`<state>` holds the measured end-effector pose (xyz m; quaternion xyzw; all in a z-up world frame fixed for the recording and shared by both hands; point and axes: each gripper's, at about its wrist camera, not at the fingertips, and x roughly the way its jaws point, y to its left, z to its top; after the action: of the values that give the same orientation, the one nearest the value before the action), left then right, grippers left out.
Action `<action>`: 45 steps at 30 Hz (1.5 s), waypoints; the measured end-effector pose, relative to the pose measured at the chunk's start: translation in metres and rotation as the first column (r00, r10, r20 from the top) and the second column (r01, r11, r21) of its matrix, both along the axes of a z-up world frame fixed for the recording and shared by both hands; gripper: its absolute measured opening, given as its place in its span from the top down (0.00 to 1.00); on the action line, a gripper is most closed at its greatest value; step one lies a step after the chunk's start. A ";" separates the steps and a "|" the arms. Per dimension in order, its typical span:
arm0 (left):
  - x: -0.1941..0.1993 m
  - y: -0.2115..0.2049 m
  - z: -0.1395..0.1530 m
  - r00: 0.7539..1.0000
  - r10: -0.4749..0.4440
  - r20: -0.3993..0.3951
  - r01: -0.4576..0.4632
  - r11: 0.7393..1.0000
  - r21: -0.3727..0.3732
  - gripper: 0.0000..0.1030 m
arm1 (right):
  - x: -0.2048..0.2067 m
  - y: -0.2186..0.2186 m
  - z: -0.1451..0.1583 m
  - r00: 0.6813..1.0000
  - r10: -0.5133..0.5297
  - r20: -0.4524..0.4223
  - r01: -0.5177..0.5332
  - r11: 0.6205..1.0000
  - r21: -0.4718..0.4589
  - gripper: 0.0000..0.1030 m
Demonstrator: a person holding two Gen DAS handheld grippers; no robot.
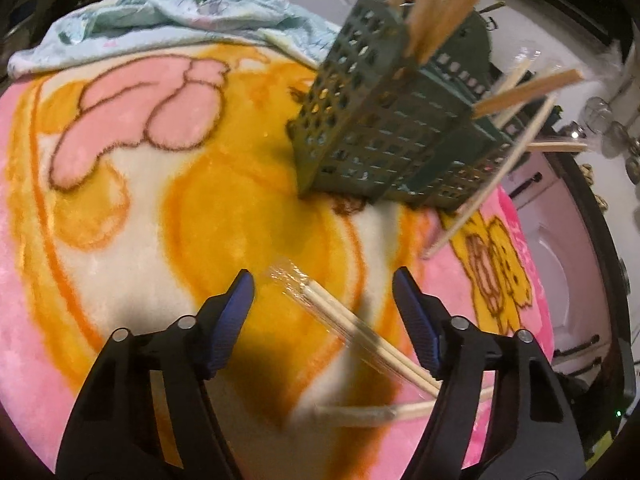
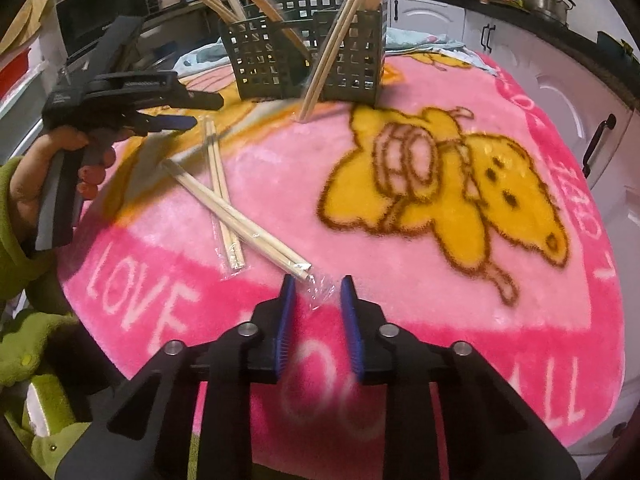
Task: Organize utensils
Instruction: 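Close the left tool on a wrapped chopstick while the right tool grasps another, then lift the held chopsticks and lower both tools into the green caddy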
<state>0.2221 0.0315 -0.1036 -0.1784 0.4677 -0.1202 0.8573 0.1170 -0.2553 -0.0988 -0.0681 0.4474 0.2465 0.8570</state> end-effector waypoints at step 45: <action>-0.035 -0.045 0.120 0.944 -0.165 0.284 0.186 0.981 -0.049 1.00 | 0.008 -0.017 0.098 0.963 -0.127 0.238 0.107 0.990 0.093 0.97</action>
<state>0.1868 -0.0133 0.0168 -0.1492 0.3514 -0.2375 0.8932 0.1249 -0.2720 -0.0003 -0.0371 0.3319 0.2029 0.9205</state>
